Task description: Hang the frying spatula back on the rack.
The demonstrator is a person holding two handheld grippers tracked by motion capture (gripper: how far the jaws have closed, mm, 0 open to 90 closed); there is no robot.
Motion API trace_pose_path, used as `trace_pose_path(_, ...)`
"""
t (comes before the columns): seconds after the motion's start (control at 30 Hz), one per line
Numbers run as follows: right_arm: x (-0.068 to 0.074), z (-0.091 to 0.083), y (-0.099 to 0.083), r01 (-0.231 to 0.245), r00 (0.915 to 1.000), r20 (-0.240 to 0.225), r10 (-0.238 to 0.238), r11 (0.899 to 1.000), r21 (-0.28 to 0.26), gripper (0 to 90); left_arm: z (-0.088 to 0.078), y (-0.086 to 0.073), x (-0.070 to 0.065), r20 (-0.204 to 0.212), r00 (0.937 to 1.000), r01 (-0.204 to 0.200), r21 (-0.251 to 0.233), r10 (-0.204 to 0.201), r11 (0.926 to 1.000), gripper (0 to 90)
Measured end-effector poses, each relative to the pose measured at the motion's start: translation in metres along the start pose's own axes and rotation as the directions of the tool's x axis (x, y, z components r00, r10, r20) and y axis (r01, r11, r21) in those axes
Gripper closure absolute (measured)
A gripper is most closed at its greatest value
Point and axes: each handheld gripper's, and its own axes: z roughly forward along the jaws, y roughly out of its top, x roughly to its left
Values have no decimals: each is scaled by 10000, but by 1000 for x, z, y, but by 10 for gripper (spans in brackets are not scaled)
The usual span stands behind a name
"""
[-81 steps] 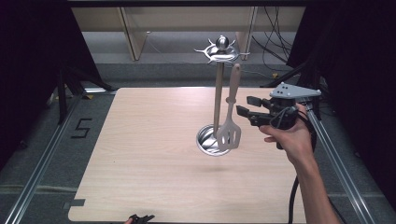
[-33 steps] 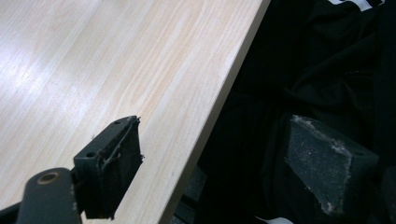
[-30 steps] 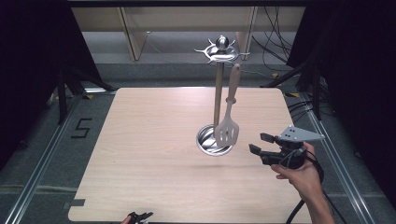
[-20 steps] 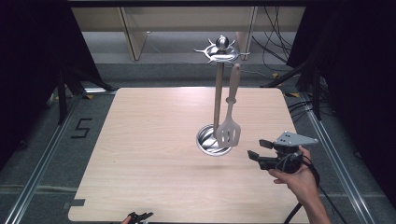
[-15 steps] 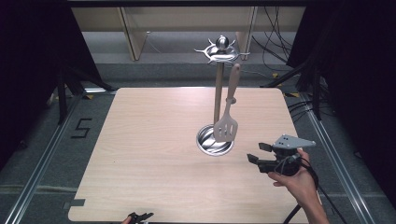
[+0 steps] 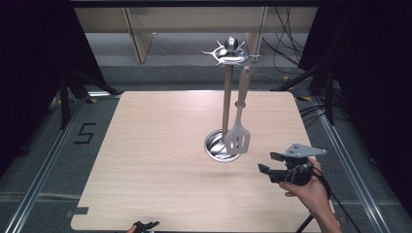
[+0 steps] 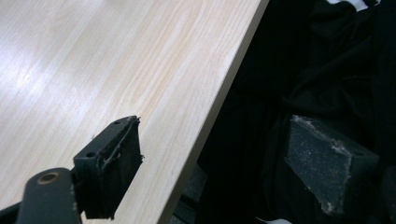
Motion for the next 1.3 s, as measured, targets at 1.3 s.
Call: trace_pose_path(1.3,19,6,-25,-146,9993,-328,162,9988,474,297,-1,-2,-1,-186,9998,16,30,-15,10000,170)
